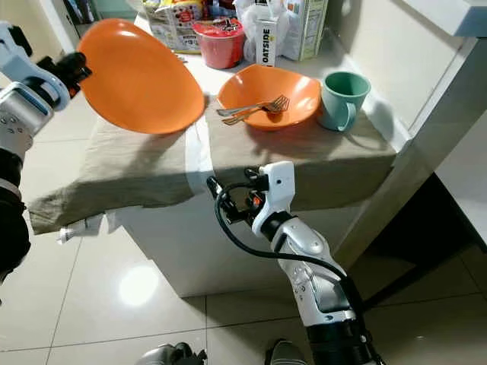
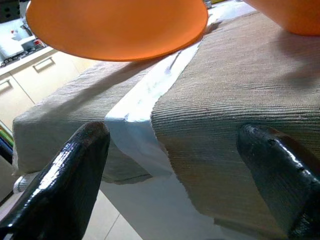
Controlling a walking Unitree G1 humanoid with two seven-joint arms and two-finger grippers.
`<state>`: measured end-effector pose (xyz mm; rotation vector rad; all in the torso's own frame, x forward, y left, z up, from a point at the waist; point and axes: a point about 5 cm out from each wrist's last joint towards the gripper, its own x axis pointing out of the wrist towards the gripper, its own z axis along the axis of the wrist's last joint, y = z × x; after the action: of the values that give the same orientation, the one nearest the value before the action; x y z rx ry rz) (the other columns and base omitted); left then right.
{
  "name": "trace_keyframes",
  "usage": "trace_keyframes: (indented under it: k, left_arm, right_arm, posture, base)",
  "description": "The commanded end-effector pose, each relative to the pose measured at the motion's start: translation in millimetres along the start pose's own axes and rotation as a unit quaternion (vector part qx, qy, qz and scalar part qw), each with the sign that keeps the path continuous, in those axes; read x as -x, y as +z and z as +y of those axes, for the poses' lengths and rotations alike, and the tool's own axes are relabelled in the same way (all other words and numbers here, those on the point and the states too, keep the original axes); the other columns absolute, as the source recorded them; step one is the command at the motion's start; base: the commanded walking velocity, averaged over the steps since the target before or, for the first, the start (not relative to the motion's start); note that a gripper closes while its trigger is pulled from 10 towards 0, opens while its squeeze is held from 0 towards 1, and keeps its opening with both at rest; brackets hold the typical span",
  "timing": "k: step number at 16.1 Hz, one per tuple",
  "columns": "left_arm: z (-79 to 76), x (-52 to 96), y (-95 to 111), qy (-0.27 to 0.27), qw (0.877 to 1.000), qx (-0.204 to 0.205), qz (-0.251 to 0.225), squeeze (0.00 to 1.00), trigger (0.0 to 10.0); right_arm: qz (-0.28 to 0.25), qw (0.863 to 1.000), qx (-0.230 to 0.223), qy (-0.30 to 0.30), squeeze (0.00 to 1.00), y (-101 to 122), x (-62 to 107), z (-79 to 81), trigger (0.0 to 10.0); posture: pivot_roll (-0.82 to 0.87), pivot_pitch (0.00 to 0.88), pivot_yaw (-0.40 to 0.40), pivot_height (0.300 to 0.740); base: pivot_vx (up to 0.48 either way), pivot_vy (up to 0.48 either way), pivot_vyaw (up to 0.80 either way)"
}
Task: Setting the table
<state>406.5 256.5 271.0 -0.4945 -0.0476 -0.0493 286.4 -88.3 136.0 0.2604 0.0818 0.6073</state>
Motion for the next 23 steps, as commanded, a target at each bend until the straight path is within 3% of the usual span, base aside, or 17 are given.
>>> trace_keyframes:
  k: [1,6,11,13,14,19,23]
  left_arm:
    - [-9.0,0.0,24.5,-0.019,0.999,-0.014,-0.042,0.0,0.0]
    - [-16.7,-1.1,27.8,-0.033,0.998,0.006,-0.047,0.0,0.0]
    - [-22.5,-0.2,35.7,-0.046,0.997,-0.001,-0.056,0.0,0.0]
    - [-20.3,0.3,31.7,-0.043,0.998,-0.005,-0.051,0.0,0.0]
    - [-16.1,1.2,28.6,-0.037,0.998,-0.005,-0.045,0.0,0.0]
    - [-11.4,1.6,22.9,-0.03,0.999,-0.004,-0.039,0.0,0.0]
    - [-8.8,0.8,16.0,-0.023,0.999,-0.004,-0.032,0.0,0.0]
  right_arm:
    - [-0.01,1.0,0.004,-0.013,0.0,3.1,2.1,-3.9,10.0]
    - [-0.024,1.0,0.001,-0.009,0.0,10.3,-3.8,-0.7,10.0]
    - [-0.023,1.0,0.004,-0.008,0.0,10.3,-2.5,-2.3,10.0]
    - [-0.025,0.999,0.017,-0.014,0.0,15.8,4.2,-4.5,10.0]
    - [-0.026,0.998,0.053,-0.023,0.0,25.8,20.6,-8.6,10.0]
    - [-0.001,0.994,0.104,-0.042,0.0,35.4,55.1,-15.1,10.0]
    - [0.024,0.992,0.11,-0.049,0.0,38.3,73.4,-15.3,10.0]
  posture:
    - [-0.21,0.08,0.064,0.74]
    - [-0.21,0.079,0.067,0.74]
    - [-0.2,0.075,0.067,0.74]
    - [-0.2,0.078,0.065,0.74]
    - [-0.2,0.08,0.064,0.74]
    - [-0.25,0.071,0.053,0.74]
    - [-0.26,0.061,0.048,0.74]
  base:
    - [0.0,0.0,0.0]
    - [0.0,0.0,0.0]
    - [0.0,0.0,0.0]
    - [0.0,0.0,0.0]
    - [0.0,0.0,0.0]
    - [0.0,0.0,0.0]
    - [0.0,0.0,0.0]
